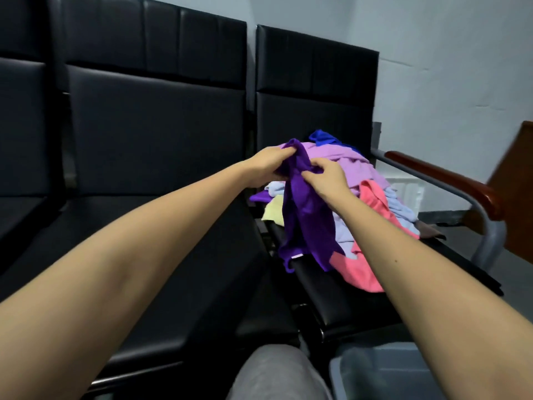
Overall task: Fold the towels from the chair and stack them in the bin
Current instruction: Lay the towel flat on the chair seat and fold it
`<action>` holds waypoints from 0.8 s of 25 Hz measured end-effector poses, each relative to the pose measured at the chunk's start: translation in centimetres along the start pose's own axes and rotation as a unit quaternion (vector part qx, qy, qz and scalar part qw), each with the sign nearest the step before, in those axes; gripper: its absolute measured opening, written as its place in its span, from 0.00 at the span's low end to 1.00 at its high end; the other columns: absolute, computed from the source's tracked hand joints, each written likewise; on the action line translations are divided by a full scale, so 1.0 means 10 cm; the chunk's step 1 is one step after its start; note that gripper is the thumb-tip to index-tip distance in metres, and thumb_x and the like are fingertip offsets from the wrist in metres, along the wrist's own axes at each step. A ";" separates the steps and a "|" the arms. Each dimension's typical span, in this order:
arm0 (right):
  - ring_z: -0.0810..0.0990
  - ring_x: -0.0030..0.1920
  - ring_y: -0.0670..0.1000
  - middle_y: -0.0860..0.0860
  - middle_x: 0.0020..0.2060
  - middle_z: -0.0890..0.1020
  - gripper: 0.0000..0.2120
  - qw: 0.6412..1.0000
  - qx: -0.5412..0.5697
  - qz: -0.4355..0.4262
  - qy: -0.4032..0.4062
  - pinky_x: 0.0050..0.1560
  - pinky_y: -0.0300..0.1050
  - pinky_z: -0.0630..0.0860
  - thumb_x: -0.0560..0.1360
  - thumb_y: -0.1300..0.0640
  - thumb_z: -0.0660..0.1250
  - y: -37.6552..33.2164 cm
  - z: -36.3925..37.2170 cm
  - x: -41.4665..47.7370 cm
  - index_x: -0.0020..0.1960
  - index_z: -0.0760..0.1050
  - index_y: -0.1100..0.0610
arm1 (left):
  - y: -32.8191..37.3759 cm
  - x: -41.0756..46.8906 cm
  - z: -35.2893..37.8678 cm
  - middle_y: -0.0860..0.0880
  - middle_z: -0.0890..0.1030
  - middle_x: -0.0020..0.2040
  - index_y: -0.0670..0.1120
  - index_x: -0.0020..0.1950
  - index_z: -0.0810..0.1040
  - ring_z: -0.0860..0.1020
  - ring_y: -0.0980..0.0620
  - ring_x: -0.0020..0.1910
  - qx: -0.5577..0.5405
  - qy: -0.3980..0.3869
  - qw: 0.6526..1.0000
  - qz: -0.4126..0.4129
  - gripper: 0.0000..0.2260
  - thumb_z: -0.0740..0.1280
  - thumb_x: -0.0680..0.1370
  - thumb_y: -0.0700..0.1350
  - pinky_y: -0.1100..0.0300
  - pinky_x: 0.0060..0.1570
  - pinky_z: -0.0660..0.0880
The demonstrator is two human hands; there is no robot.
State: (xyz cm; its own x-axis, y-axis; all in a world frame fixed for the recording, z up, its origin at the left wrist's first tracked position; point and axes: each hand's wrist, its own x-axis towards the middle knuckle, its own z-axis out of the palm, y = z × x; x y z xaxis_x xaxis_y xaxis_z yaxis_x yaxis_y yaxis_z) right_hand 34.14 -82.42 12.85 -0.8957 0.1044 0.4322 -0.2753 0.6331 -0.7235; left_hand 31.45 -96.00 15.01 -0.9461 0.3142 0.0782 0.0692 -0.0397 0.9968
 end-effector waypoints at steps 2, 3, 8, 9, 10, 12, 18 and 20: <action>0.77 0.52 0.53 0.54 0.50 0.81 0.14 1.000 -0.008 -0.009 0.014 0.53 0.42 0.71 0.74 0.63 0.66 -0.21 0.06 0.02 0.60 0.76 0.59 | 0.08 -0.04 -0.21 0.48 0.78 0.41 0.45 0.44 0.74 0.77 0.52 0.40 0.076 0.085 0.992 0.059 0.04 0.62 0.79 0.40 0.59 0.44 0.76; 0.77 0.51 0.52 0.53 0.49 0.79 0.15 1.000 -0.004 -0.013 0.008 0.51 0.41 0.70 0.73 0.64 0.65 -0.31 0.11 0.05 0.60 0.75 0.59 | 0.14 -0.09 -0.33 0.48 0.77 0.40 0.45 0.44 0.73 0.76 0.51 0.41 0.106 0.143 0.980 0.092 0.04 0.64 0.76 0.37 0.58 0.43 0.75; 0.79 0.52 0.56 0.54 0.48 0.82 0.12 0.983 -0.150 -0.033 -0.099 0.49 0.45 0.73 0.73 0.61 0.61 -0.50 0.54 0.08 0.51 0.80 0.54 | 0.29 -0.46 -0.99 0.50 0.76 0.38 0.48 0.42 0.72 0.76 0.54 0.38 0.167 0.166 0.970 0.059 0.05 0.66 0.77 0.40 0.59 0.39 0.77; 0.78 0.48 0.56 0.55 0.43 0.80 0.10 0.976 -0.171 0.001 -0.132 0.44 0.44 0.71 0.73 0.61 0.59 -0.55 0.67 0.04 0.44 0.79 0.55 | 0.26 -0.56 -1.14 0.51 0.77 0.38 0.48 0.43 0.74 0.76 0.54 0.37 0.217 0.146 0.965 0.020 0.04 0.66 0.77 0.44 0.60 0.39 0.76; 0.76 0.43 0.55 0.56 0.39 0.77 0.09 0.971 -0.174 0.033 -0.158 0.37 0.43 0.67 0.71 0.62 0.58 -0.62 0.80 -0.01 0.38 0.76 0.56 | 0.21 -0.65 -1.29 0.51 0.78 0.38 0.47 0.45 0.76 0.76 0.54 0.37 0.266 0.137 0.954 -0.014 0.03 0.67 0.77 0.45 0.60 0.39 0.75; 0.68 0.36 0.52 0.54 0.35 0.70 0.07 0.972 -0.122 0.066 -0.189 0.31 0.42 0.59 0.69 0.58 0.59 -0.82 1.05 -0.11 0.32 0.70 0.53 | 0.12 -0.81 -1.53 0.49 0.77 0.39 0.46 0.43 0.76 0.76 0.52 0.39 0.321 0.144 0.935 -0.048 0.02 0.67 0.75 0.43 0.61 0.39 0.73; 0.77 0.56 0.53 0.52 0.56 0.77 0.27 0.950 -0.012 -0.072 -0.304 0.57 0.47 0.75 0.72 0.56 0.70 -1.15 1.70 -0.42 0.67 0.64 0.53 | -0.04 -1.05 -1.92 0.49 0.79 0.41 0.45 0.45 0.74 0.78 0.52 0.41 0.249 0.127 0.959 -0.036 0.04 0.69 0.76 0.42 0.55 0.44 0.78; 0.78 0.55 0.58 0.54 0.54 0.79 0.19 0.954 -0.130 -0.070 -0.261 0.55 0.51 0.75 0.71 0.56 0.68 -1.12 1.84 -0.40 0.60 0.70 0.52 | -0.07 -1.11 -2.10 0.49 0.79 0.40 0.44 0.46 0.75 0.78 0.51 0.40 0.324 0.154 0.932 -0.044 0.09 0.70 0.75 0.48 0.55 0.42 0.78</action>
State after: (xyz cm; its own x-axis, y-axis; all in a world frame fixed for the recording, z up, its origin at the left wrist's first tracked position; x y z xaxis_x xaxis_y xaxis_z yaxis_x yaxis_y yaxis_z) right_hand 34.37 -104.07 9.34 -0.9268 -0.3490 0.1389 -0.3705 0.7886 -0.4907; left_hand 35.30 -119.39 13.11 -0.9962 -0.0021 0.0867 0.0690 0.5861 0.8073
